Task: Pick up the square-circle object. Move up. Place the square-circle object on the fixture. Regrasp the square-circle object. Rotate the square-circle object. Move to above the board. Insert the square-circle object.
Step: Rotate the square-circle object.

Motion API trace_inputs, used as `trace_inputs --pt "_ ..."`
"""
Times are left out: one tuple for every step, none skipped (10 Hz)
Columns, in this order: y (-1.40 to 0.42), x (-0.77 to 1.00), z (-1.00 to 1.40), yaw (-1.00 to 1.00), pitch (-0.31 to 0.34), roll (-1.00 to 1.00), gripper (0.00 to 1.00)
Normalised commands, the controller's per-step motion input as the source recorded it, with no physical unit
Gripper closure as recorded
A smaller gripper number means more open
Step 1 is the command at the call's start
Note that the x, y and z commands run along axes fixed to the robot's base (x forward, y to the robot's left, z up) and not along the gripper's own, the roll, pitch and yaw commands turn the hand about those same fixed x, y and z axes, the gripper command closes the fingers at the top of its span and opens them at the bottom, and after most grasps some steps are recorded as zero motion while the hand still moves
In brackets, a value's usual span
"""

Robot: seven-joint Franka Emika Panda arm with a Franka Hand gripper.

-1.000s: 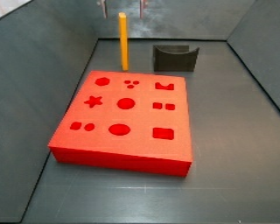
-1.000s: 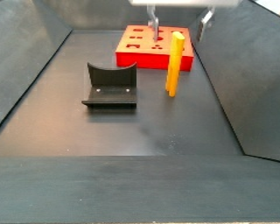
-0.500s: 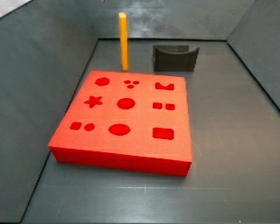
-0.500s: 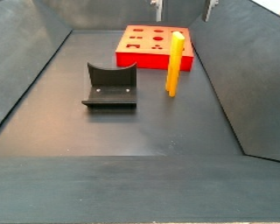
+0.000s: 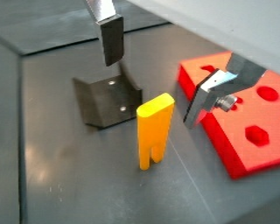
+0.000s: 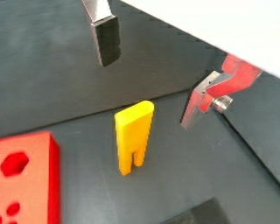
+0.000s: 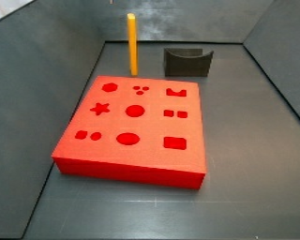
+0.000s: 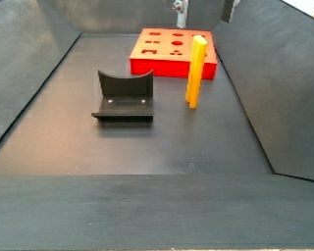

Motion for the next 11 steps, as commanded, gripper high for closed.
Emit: trace_inputs --pt "0.01 0.03 -0.03 1.0 0.007 -0.01 0.0" --pt "0.01 0.03 -0.03 1.0 0.007 -0.01 0.0" --pt "0.0 0.03 -0.03 1.0 0.007 -0.01 0.0" --pt "0.0 0.03 -0.03 1.0 0.007 -0.01 0.0" --pt "0.0 0.03 -0.02 1.0 0.008 -0.01 0.0" --pt "0.0 0.03 -0.02 1.0 0.008 -0.01 0.0" --pt "0.0 0.03 -0.02 1.0 0.008 -0.01 0.0" --pt "0.0 0.03 -0.02 1.0 0.008 -0.01 0.0" --pt "0.0 0.03 -0.02 1.0 0.009 -0.01 0.0" --pt "0.0 0.03 -0.02 1.0 0.009 -0.01 0.0" --pt "0.0 0.03 -0.02 1.0 0.009 -0.01 0.0"
